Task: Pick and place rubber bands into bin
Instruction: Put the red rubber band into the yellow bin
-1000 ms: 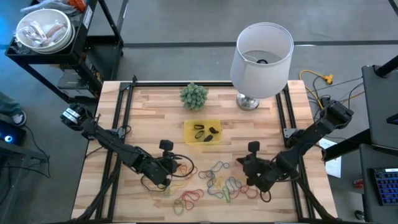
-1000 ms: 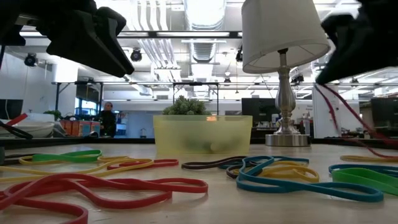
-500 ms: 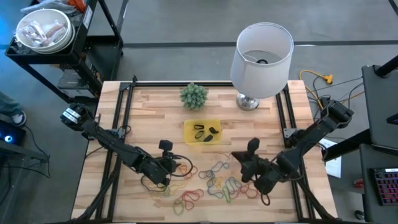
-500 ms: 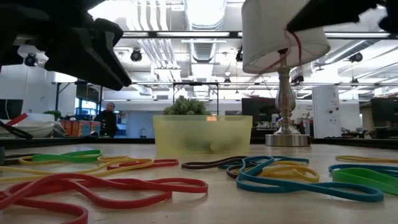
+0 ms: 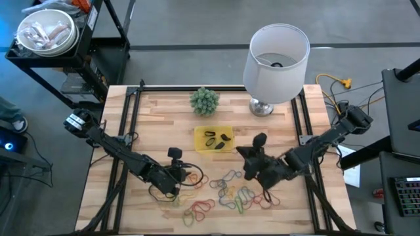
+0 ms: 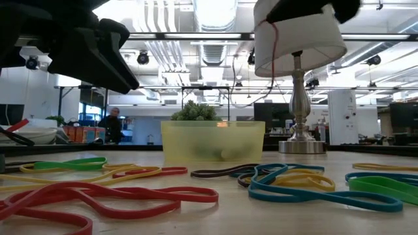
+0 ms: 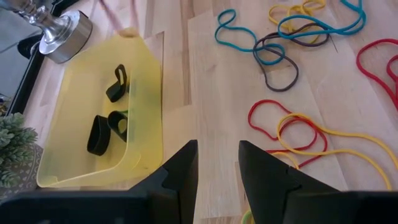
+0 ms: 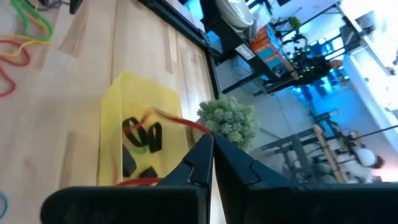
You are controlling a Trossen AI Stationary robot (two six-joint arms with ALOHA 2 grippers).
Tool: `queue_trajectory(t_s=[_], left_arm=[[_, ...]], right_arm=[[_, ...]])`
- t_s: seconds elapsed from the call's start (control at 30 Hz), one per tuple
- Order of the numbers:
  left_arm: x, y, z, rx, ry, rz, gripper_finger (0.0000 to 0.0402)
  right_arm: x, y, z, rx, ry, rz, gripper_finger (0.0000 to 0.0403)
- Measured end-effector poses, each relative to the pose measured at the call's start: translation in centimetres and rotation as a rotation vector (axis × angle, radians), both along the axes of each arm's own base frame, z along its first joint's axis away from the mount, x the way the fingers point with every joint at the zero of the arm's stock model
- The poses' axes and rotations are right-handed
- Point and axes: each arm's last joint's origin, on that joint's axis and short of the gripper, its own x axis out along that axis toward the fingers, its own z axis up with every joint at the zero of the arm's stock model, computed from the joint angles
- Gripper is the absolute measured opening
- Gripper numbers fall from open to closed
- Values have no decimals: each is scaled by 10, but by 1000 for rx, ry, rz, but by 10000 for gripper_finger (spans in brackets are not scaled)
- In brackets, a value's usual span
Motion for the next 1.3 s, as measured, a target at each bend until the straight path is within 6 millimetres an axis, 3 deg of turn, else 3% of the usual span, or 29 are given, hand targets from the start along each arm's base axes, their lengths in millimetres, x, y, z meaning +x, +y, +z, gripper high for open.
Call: queue_trajectory(t_s=[0.4, 0.77, 1.03, 1.3], left_arm=[[0, 0, -1, 4, 5, -1, 100], [-1, 0, -1, 5, 7, -2, 100], [-1, 0, -1, 5, 7, -2, 100], [-1, 0, -1, 4, 6, -2, 100]], right_arm=[[47, -62, -10, 85, -40, 38, 8], [85, -111, -60, 167, 33, 4, 8], [93, -124, -89, 211, 88, -48, 8], [90, -127, -79, 335, 42, -20, 10]])
